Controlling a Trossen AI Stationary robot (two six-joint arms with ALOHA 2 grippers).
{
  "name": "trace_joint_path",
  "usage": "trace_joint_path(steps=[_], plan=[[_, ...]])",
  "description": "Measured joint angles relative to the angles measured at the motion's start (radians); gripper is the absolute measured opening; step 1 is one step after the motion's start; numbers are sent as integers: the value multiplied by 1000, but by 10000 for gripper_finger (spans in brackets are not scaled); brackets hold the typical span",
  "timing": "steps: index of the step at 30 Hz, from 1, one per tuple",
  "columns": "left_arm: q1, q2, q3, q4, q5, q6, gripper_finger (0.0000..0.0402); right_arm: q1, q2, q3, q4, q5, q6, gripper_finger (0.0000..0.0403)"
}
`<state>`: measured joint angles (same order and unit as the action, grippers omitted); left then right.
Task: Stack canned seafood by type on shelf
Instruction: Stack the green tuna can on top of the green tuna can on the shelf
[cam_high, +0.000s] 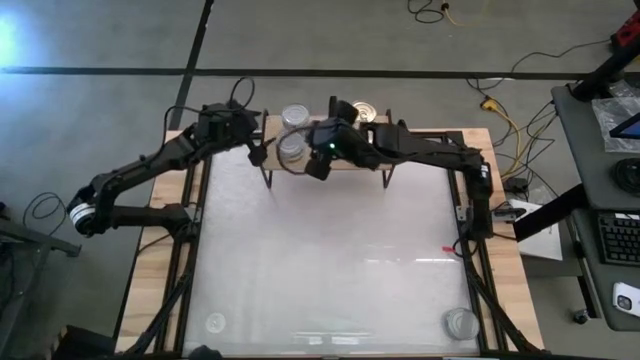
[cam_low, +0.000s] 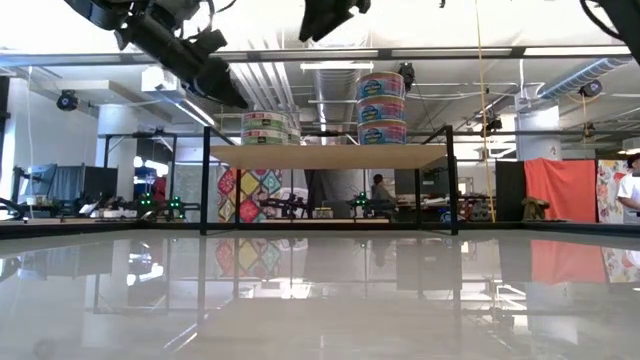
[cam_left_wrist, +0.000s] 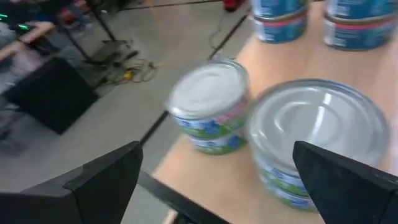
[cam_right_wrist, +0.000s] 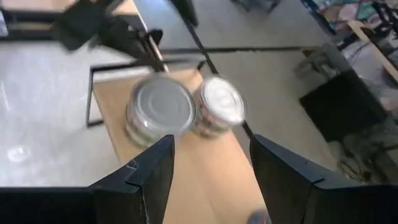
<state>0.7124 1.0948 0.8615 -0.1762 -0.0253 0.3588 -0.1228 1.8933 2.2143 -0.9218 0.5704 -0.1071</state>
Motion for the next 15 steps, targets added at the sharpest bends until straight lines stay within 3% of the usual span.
trace_joint_path(steps=[7,15], plan=[[11,63,62,-69,-42,36,398,51,-17,-7,-133,40,88,201],[11,166,165,-174,-49,9,398,77,-13,-18,-154,41,97,201]])
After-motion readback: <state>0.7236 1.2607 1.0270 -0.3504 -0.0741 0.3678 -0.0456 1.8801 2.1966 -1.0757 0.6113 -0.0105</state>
